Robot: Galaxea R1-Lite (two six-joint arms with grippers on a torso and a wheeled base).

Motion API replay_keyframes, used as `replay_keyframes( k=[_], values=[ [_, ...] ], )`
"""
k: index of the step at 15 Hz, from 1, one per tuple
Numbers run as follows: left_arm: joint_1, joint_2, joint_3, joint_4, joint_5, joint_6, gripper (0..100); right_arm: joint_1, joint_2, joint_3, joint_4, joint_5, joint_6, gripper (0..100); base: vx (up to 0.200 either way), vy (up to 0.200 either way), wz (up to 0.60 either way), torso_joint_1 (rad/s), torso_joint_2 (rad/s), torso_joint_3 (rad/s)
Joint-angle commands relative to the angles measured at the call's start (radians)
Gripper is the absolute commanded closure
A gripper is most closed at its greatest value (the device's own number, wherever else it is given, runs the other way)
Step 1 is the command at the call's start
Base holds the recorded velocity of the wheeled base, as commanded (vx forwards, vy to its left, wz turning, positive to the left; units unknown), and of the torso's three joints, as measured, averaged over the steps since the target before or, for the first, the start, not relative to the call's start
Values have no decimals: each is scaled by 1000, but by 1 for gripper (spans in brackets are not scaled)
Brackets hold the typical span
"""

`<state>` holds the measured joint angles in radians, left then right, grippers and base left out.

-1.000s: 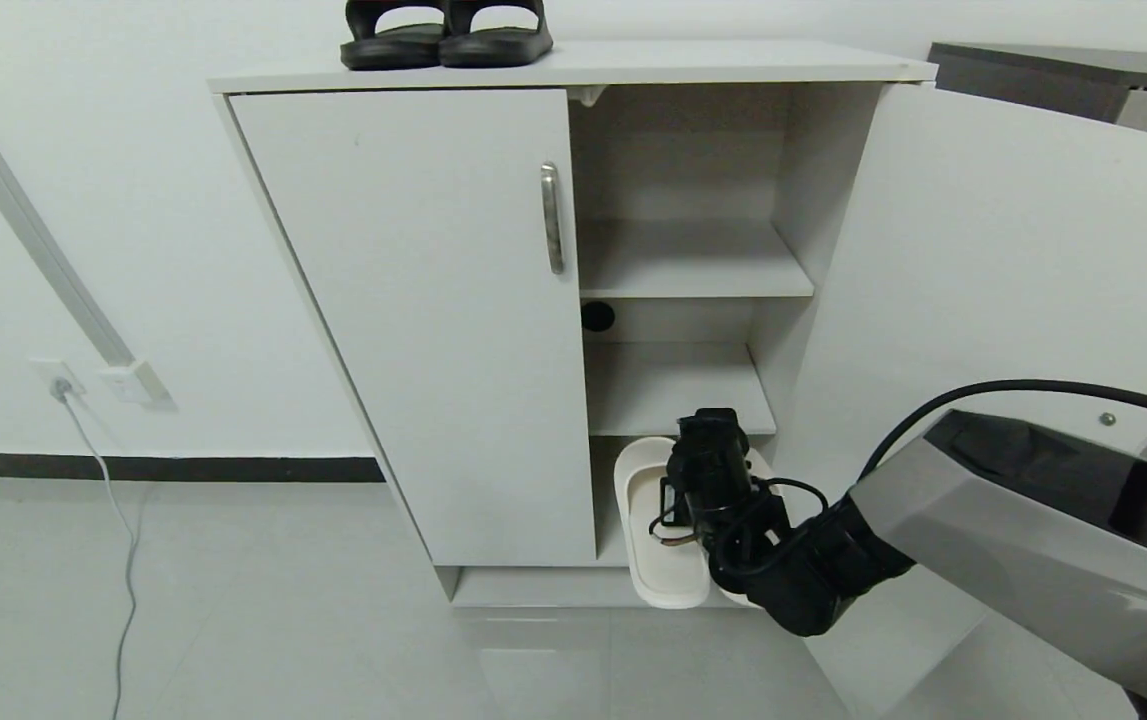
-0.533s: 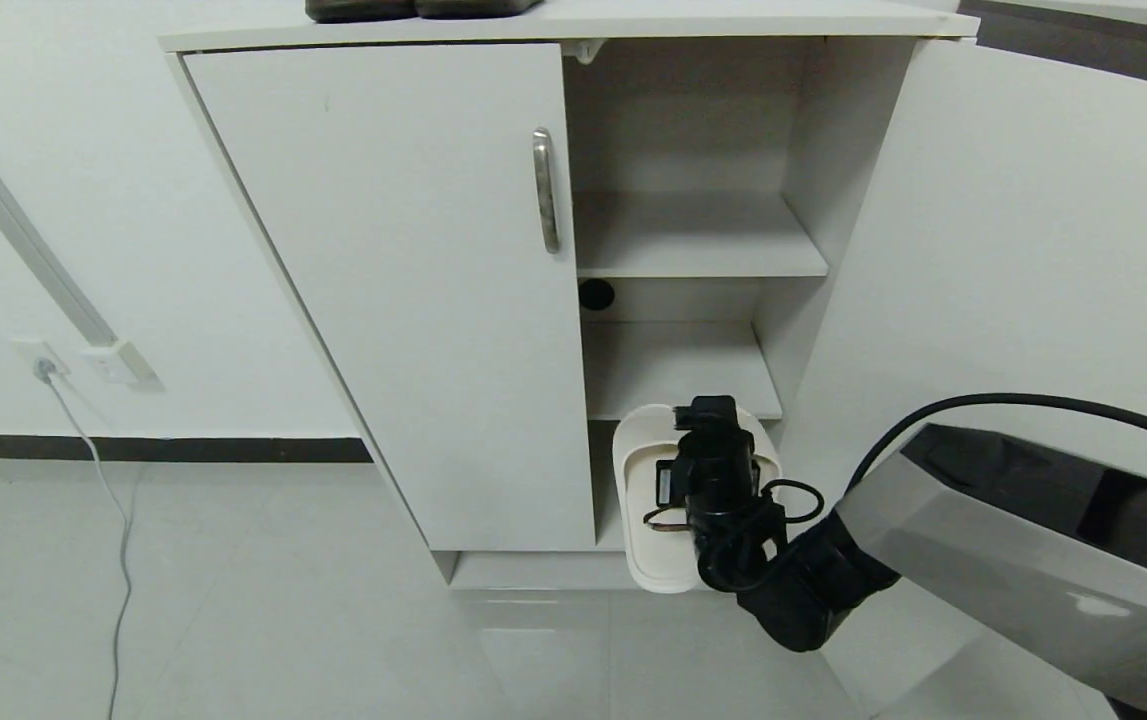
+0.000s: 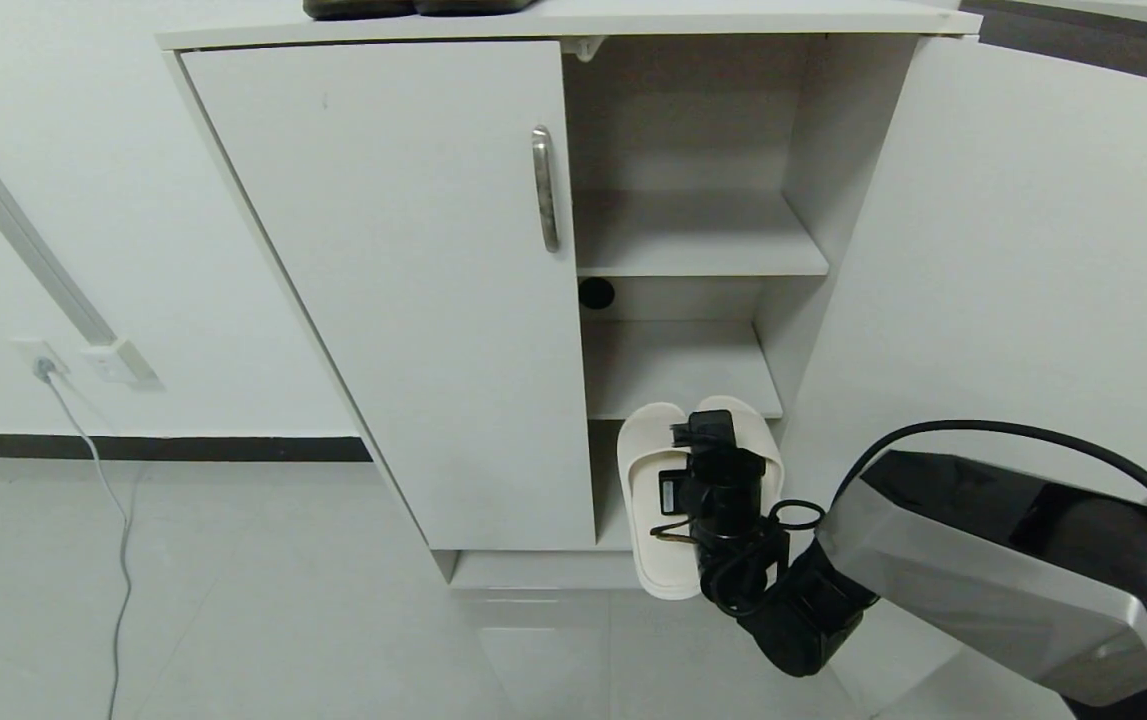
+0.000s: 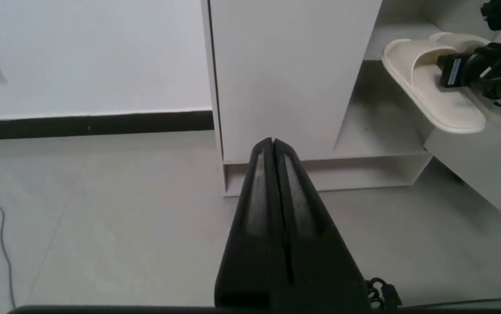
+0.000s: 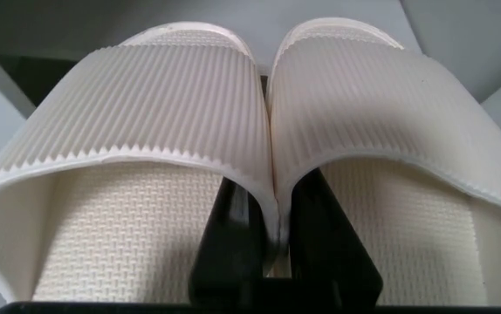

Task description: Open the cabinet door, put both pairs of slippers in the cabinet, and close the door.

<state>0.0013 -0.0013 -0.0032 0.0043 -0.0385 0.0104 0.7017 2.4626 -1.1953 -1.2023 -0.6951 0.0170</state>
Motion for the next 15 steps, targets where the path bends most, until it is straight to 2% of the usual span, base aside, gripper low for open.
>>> replay_keyframes(
  k=[1,9,13,15],
  values=[
    [0,1,0,-1,0,0,100,-1,1,0,-2,0,0,100,0,0,0,0,0,0],
    [0,1,0,0,0,0,100,1,-11,0,-3,0,-5,100,200,0,0,1,3,3],
    [0,1,0,0,0,0,100,9,-11,2,-8,20,-65,100,200,0,0,5,1,4],
    [0,1,0,0,0,0,100,1,-5,-32,15,23,-60,100,0,0,0,0,0,0]
  ],
)
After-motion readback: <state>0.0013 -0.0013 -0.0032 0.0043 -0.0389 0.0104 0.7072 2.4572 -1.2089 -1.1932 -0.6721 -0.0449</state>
